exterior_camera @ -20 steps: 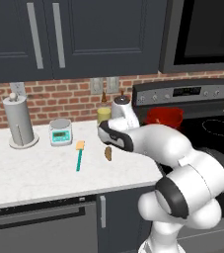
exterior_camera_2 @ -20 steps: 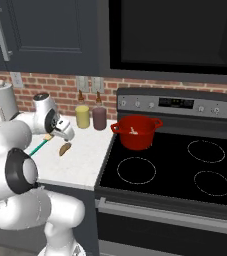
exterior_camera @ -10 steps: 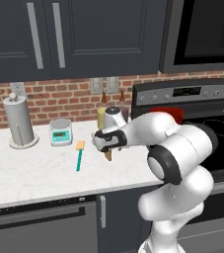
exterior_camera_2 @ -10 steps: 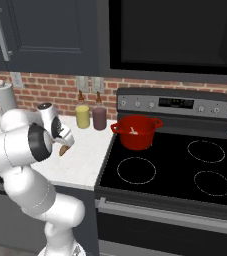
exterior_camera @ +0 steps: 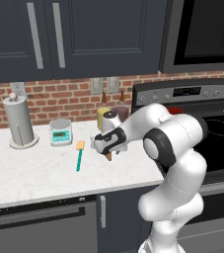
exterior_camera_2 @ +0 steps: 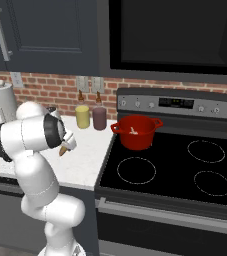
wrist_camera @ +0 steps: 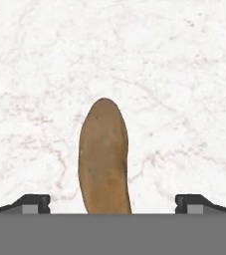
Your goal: Put the garlic and sweet potato in the pot. Retrieve the spatula and lightly stir the vegetables in the pot.
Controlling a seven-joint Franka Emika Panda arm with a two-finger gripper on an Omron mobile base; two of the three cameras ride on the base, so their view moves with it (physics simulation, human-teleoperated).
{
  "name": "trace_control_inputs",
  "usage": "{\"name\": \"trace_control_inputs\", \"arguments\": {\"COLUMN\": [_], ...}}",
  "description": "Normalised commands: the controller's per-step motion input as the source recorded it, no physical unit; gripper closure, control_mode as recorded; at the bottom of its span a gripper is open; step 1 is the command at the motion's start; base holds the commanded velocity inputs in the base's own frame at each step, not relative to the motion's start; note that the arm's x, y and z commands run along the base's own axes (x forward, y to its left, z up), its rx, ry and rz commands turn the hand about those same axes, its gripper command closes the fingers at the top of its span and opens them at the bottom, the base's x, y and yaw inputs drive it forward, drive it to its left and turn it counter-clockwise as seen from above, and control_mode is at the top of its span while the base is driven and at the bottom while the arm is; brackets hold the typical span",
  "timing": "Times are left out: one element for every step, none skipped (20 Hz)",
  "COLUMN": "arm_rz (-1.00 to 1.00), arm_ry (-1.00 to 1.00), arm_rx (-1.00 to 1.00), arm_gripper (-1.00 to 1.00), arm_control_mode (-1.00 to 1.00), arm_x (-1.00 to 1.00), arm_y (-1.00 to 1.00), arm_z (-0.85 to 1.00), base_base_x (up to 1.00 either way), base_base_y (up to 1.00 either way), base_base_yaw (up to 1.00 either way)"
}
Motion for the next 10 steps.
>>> {"name": "trace_control_inputs", "arguments": {"arm_rz": [0.0,0.0,0.0,0.0,0.0,0.0,0.0,0.0,0.0,0.0], "arm_ry": [0.08,0.09,0.09,0.07,0.07,0.06,0.04,0.01,0.0,0.0], "arm_rx": [0.0,0.0,0.0,0.0,0.0,0.0,0.0,0.0,0.0,0.0], "arm_gripper": [-1.0,-1.0,-1.0,-1.0,-1.0,-1.0,1.0,1.0,1.0,1.0], "arm_control_mode": [-1.0,-1.0,-1.0,-1.0,-1.0,-1.0,-1.0,-1.0,-1.0,-1.0], "arm_x": [0.11,0.11,0.12,0.11,0.11,0.11,0.06,0.0,0.0,0.0], "arm_y": [0.0,0.0,0.0,0.0,0.0,0.0,0.0,0.0,0.0,0.0], "arm_z": [-0.37,-0.38,-0.37,-0.36,-0.34,-0.32,-0.26,-0.19,-0.14,0.0], "base_base_x": [0.0,0.0,0.0,0.0,0.0,0.0,0.0,0.0,0.0,0.0], "base_base_y": [0.0,0.0,0.0,0.0,0.0,0.0,0.0,0.0,0.0,0.0], "base_base_yaw": [0.0,0.0,0.0,0.0,0.0,0.0,0.0,0.0,0.0,0.0]}}
